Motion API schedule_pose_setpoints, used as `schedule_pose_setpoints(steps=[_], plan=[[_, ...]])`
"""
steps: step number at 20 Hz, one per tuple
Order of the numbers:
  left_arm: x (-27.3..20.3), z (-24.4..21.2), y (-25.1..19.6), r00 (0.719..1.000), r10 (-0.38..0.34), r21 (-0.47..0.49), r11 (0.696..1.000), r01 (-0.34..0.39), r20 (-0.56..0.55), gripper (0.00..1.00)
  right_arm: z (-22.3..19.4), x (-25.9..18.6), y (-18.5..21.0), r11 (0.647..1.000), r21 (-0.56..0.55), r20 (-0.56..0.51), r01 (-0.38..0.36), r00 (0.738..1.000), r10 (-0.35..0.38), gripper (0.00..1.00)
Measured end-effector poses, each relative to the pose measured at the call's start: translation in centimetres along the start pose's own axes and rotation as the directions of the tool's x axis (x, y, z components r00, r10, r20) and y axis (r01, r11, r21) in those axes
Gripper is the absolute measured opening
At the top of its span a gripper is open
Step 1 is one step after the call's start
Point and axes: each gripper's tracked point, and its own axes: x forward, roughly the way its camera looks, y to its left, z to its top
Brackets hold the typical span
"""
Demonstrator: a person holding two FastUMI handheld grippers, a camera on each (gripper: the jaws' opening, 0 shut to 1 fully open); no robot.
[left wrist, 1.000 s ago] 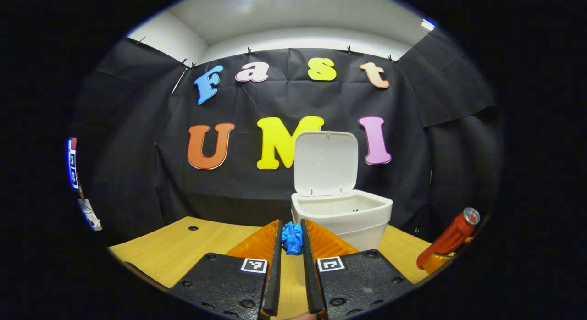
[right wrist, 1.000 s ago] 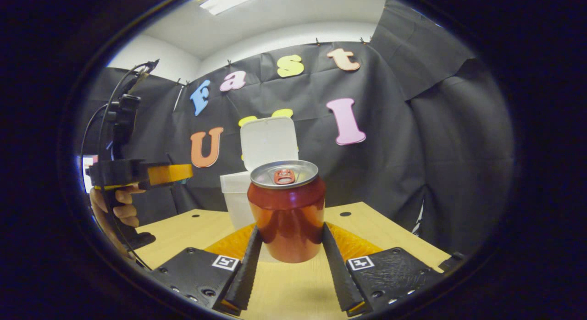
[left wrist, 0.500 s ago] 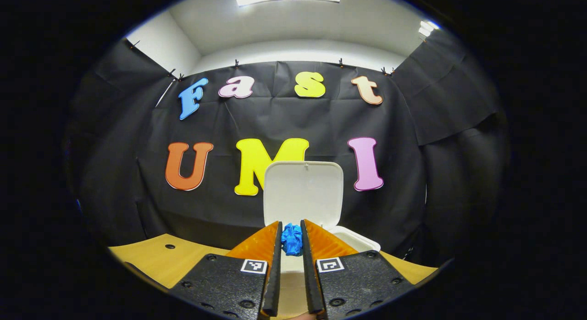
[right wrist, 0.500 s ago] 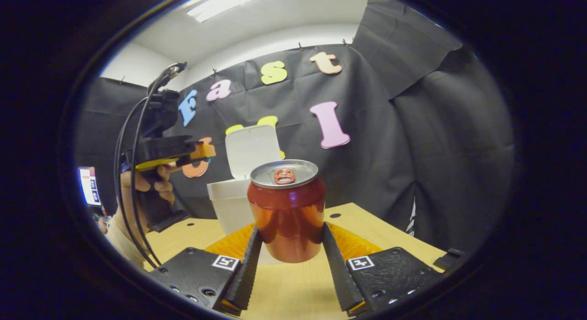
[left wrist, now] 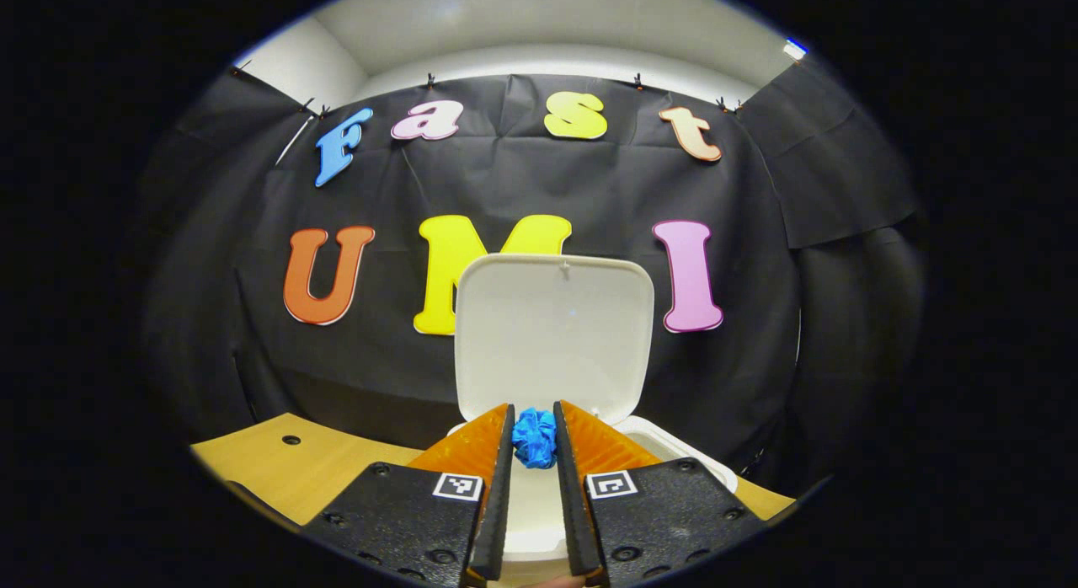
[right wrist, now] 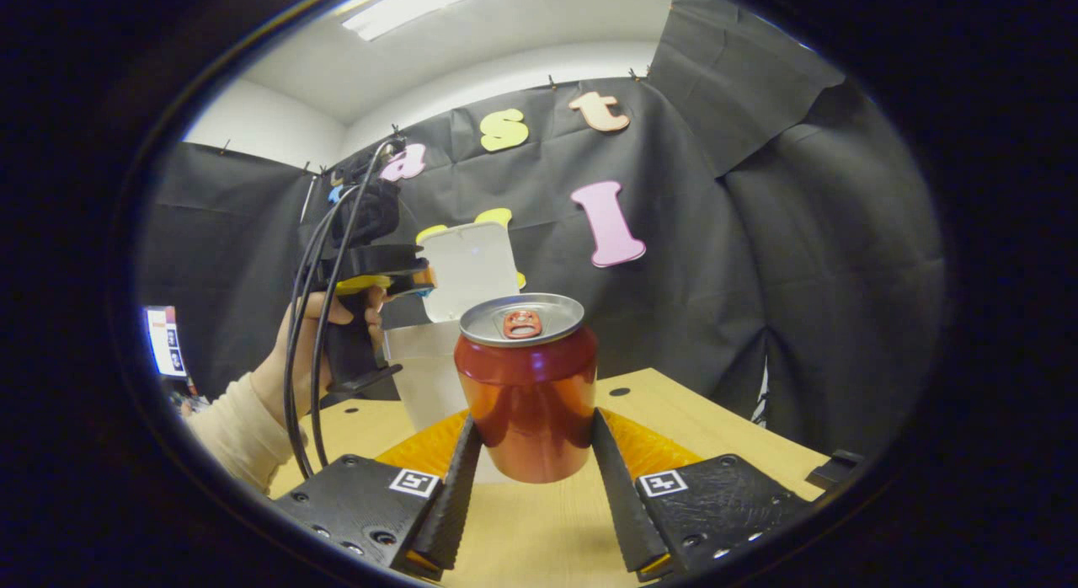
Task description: Press the lid of the desktop garbage bin to open it, pick up the crumpled paper on the desktop and throw it into the bin, then pick up the pop can on the desktop and drop it into the bin, and finally close the garbage bin lid.
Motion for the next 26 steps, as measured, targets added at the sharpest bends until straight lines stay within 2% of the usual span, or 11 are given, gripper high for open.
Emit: schedule_pose_setpoints(steps=[2, 4, 5, 6, 7, 10, 11, 14, 20, 23, 26], plan=[[0.0, -0.6, -0.4, 1.0, -0.007, -0.02, 1.0, 0.007, -0.02, 0.35, -0.3, 0.3, -0.1, 1.0, 0.004, 0.002, 0.007, 1.0, -0.007, 0.71], [-0.1, -1.0, -0.5, 1.0, 0.002, -0.017, 1.0, -0.002, -0.014, 0.45, -0.6, 0.5, -0.1, 1.0, 0.003, -0.003, 0.009, 1.0, -0.009, 0.71], [-0.1, -1.2, -0.9, 1.0, -0.011, -0.005, 1.0, 0.011, -0.02, 0.56, -0.8, 0.6, -0.1, 1.0, -0.002, -0.005, 0.013, 1.0, -0.013, 0.71], [-0.4, -1.3, -1.4, 0.999, -0.026, 0.011, 1.0, 0.026, -0.019, 0.57, -1.0, 0.7, -0.2, 1.0, -0.007, -0.006, 0.019, 1.0, -0.019, 0.71], [-0.9, -1.0, -1.3, 1.0, -0.027, 0.035, 0.999, 0.027, -0.001, 0.76, -1.3, 0.9, -0.2, 1.0, -0.014, -0.009, 0.024, 1.0, -0.024, 0.71], [-1.9, 0.2, -2.3, 0.993, -0.095, 0.08, 0.993, 0.09, 0.065, 0.84, -1.8, 1.3, -0.1, 0.999, -0.028, -0.016, 0.039, 0.999, -0.039, 0.71], [-2.2, 0.3, -2.0, 0.993, -0.091, 0.087, 0.993, 0.084, 0.079, 0.95, -2.1, 1.3, -0.1, 0.998, -0.035, -0.022, 0.044, 0.999, -0.045, 0.71], [-3.5, 0.6, -1.5, 0.992, -0.085, 0.077, 0.994, 0.078, 0.092, 0.96, -2.4, 1.7, 0.0, 0.997, -0.042, -0.037, 0.062, 0.997, -0.064, 0.71], [-8.4, -1.4, 1.0, 0.997, -0.06, 0.07, 0.996, 0.057, 0.038, 0.96, -2.7, 2.0, 1.7, 0.997, -0.029, -0.052, 0.072, 0.996, -0.074, 0.71], [-11.2, -2.3, 3.6, 0.998, -0.047, 0.07, 0.997, 0.043, 0.049, 0.96, -3.7, 2.1, 3.1, 0.998, -0.019, -0.085, 0.055, 0.995, -0.057, 0.72], [-13.8, -5.1, 6.3, 1.0, -0.024, 0.054, 0.998, 0.024, 0.01, 0.96, -3.8, 2.2, 3.9, 0.997, -0.052, -0.088, 0.054, 0.994, -0.059, 0.71]])
